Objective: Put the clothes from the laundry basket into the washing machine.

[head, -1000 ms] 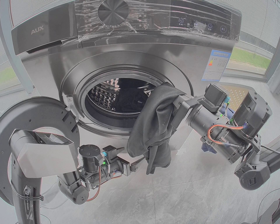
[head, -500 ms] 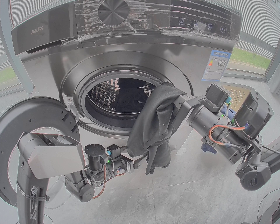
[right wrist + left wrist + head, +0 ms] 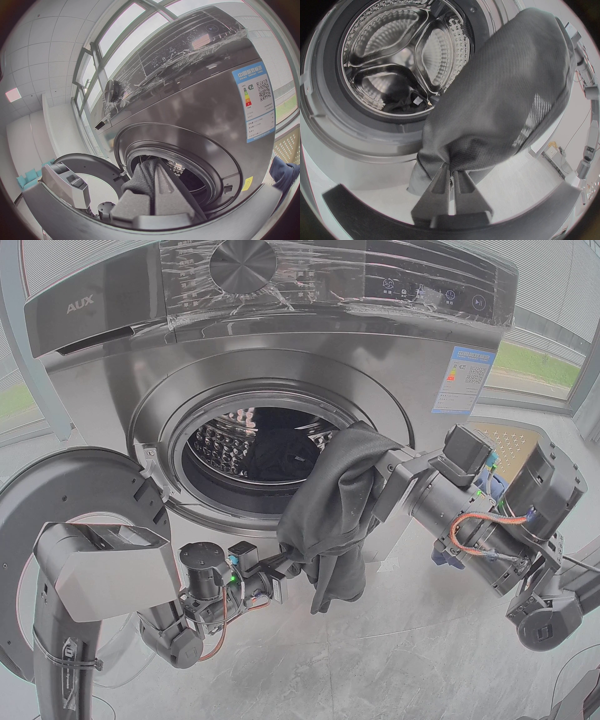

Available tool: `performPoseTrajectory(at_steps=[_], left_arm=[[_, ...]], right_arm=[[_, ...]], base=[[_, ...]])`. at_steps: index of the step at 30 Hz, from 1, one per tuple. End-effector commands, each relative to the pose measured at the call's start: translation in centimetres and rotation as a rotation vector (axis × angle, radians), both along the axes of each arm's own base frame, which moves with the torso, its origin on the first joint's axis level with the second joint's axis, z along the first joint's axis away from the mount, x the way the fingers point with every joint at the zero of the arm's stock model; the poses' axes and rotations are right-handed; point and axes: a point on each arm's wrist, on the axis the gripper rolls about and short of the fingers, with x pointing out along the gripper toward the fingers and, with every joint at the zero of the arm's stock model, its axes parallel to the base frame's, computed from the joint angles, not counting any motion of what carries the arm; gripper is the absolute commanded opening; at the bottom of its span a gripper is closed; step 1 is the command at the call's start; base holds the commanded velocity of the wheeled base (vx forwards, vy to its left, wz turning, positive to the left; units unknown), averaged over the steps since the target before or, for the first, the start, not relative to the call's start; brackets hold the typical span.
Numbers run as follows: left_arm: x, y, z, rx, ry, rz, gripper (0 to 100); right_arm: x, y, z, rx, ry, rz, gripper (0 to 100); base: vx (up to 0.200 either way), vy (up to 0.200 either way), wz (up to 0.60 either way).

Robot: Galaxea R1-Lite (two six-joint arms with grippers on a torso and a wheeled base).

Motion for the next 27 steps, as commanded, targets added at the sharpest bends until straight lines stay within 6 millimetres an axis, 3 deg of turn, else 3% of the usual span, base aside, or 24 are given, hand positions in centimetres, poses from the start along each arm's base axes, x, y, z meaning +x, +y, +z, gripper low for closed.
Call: performPoseTrajectory(at_steps=[1,6,7,8,13,17,19,27], left_arm=[[-2.0,1.6,4.9,-0.047,-0.071,0.007,0],[-6.1,4.0,9.3,-0.075,-0.124,0.000,0],[-6.1,4.0,9.3,-0.075,-0.124,0.000,0],[-7.7,4.8,10.5,-0.087,-0.142,-0.007,0],[-10.5,7.0,13.4,-0.152,-0.196,-0.010,0],[-11.4,7.9,14.6,-0.197,-0.216,-0.006,0],[-12.2,9.2,16.3,-0.260,-0.252,-0.024,0],[-11.7,10.3,17.0,-0.265,-0.288,0.004,0]], right_arm=[[-0.4,-1.1,-0.9,-0.034,0.032,-0.014,0],[-1.1,-2.4,-3.3,-0.107,0.102,-0.018,0],[-1.1,-2.4,-3.3,-0.107,0.102,-0.018,0],[-1.3,-2.7,-4.0,-0.129,0.122,-0.005,0],[-2.5,-3.7,-6.5,-0.170,0.212,0.033,0],[-2.8,-4.0,-6.9,-0.173,0.226,0.036,0],[-2.9,-4.6,-7.3,-0.167,0.216,0.045,0],[-1.5,-5.4,-6.8,-0.153,0.189,-0.010,0]], base=[[0.000,0.000,0.00],[0.000,0.000,0.00],[0.000,0.000,0.00],[0.000,0.000,0.00],[0.000,0.000,0.00],[0.000,0.000,0.00],[0.000,0.000,0.00],[0.000,0.000,0.00]])
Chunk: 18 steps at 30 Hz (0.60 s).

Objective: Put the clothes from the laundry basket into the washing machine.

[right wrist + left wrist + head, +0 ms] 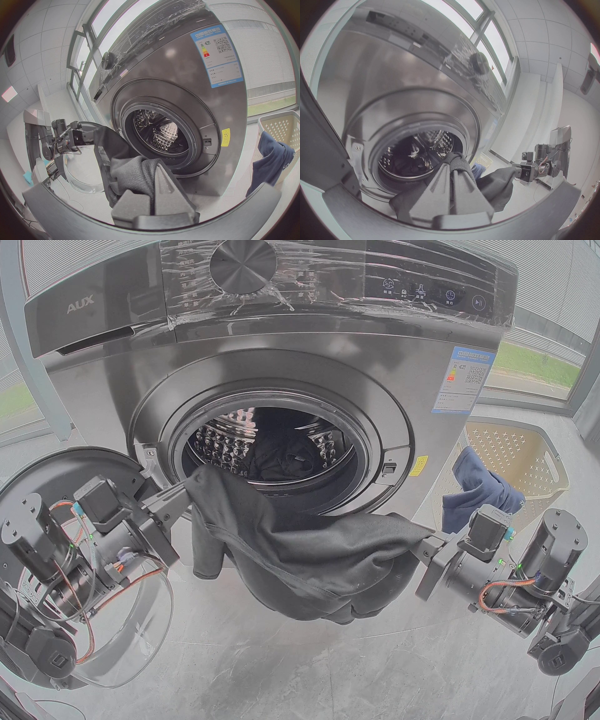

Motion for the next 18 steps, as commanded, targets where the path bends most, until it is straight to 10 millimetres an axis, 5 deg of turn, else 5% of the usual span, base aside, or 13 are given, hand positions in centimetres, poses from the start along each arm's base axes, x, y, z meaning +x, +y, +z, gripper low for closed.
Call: performPoseTrajectory(at_steps=[1,18], left_arm=[[-0.4,1.0,1.3,-0.023,-0.049,0.031,0],[0.0,1.8,1.3,-0.022,-0.054,0.071,0]], right_arm=[[1.0,-0.9,-0.1,-0.001,-0.002,-0.048,0],[4.9,-2.7,0.5,0.058,-0.074,-0.182,0]], base=[[0.000,0.000,0.00],[0.000,0.000,0.00]])
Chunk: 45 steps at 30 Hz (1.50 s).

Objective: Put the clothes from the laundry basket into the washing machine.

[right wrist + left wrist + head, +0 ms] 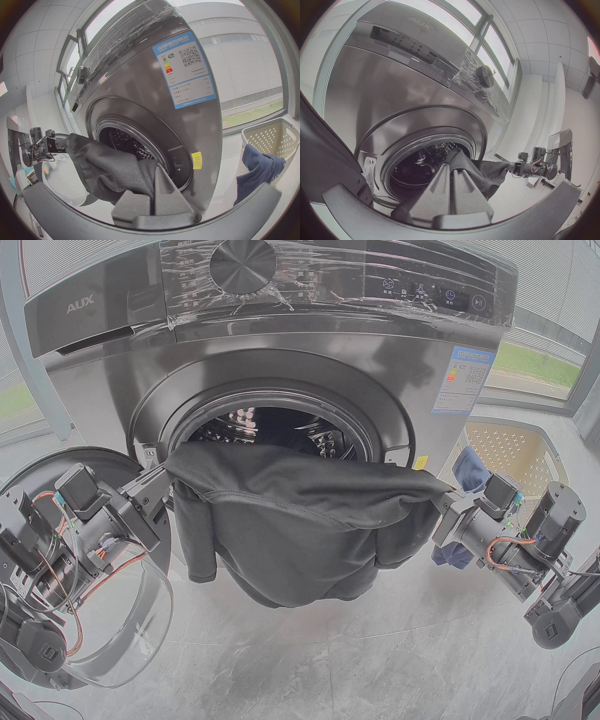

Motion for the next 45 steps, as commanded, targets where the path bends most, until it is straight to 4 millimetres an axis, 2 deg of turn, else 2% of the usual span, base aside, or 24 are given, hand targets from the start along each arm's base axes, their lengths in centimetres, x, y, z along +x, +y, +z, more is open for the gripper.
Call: performPoseTrajectory(at_steps=[1,11,15,23,38,41,45], left_arm=[[0.1,0.3,0.0,0.000,-0.003,0.013,0],[0.2,0.5,0.0,0.000,-0.004,0.025,0],[0.2,0.6,0.1,0.000,-0.005,0.029,0],[0.2,0.6,0.1,0.001,-0.006,0.029,0],[0.1,0.6,0.2,0.000,-0.012,0.028,0],[0.0,0.5,0.3,-0.001,-0.014,0.021,0],[-0.5,-0.7,0.2,0.000,-0.011,-0.034,0]], right_arm=[[0.7,-0.1,-0.5,-0.007,0.011,-0.014,0],[0.6,-0.3,0.0,-0.002,-0.002,-0.019,0],[0.2,-0.8,0.9,0.008,-0.027,-0.027,0],[0.0,-1.5,1.3,0.013,-0.042,-0.044,0],[-0.1,-1.6,1.5,0.013,-0.048,-0.036,0],[-0.1,-1.6,1.5,0.013,-0.047,-0.038,0],[-0.3,-1.2,1.3,0.010,-0.040,-0.025,0]], base=[[0.000,0.000,0.00],[0.000,0.000,0.00],[0.000,0.000,0.00],[0.000,0.000,0.00],[0.000,0.000,0.00],[0.000,0.000,0.00],[0.000,0.000,0.00]])
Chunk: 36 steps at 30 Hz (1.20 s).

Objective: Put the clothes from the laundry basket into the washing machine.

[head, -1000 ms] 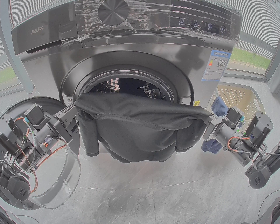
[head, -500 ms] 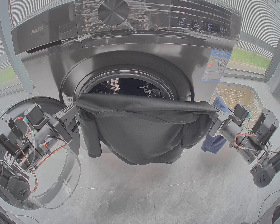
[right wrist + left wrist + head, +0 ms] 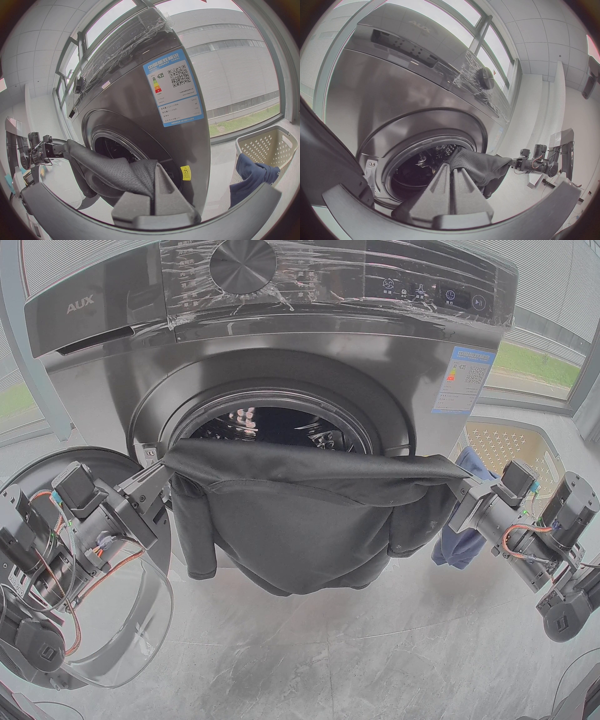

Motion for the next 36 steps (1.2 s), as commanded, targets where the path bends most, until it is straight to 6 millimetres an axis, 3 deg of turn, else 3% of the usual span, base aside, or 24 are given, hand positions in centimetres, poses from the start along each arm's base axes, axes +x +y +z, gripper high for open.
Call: performPoseTrajectory(at_steps=[1,8,16,20,21,23,30,36], left_arm=[[-0.6,-1.3,-0.1,0.001,0.004,-0.064,0],[-1.3,-3.3,-0.2,0.003,0.010,-0.153,0],[-1.3,-4.6,0.0,-0.005,0.002,-0.190,0],[-1.4,-4.9,0.1,-0.007,-0.002,-0.204,0],[-1.4,-4.9,0.2,-0.009,-0.004,-0.201,0],[-1.4,-4.9,0.3,-0.011,-0.009,-0.201,0],[-1.3,-5.0,0.6,-0.019,-0.024,-0.201,0],[-1.4,-5.0,0.8,-0.022,-0.031,-0.206,0]], right_arm=[[-0.2,0.4,-0.3,-0.004,0.011,0.011,0],[-1.0,2.9,-1.2,-0.016,0.043,0.076,0],[-1.0,5.5,-5.7,-0.098,0.171,0.137,0],[-1.4,6.5,-6.4,-0.114,0.191,0.169,0],[-1.7,6.9,-6.6,-0.125,0.202,0.185,100],[-2.1,7.2,-7.4,-0.146,0.229,0.198,100],[-4.4,6.8,-12.6,-0.306,0.419,0.243,100],[-6.2,6.7,-14.4,-0.375,0.491,0.285,100]], base=[[0.000,0.000,0.00],[0.000,0.000,0.00],[0.000,0.000,0.00],[0.000,0.000,0.00],[0.000,0.000,0.00],[0.000,0.000,0.00],[0.000,0.000,0.00],[0.000,0.000,0.00]])
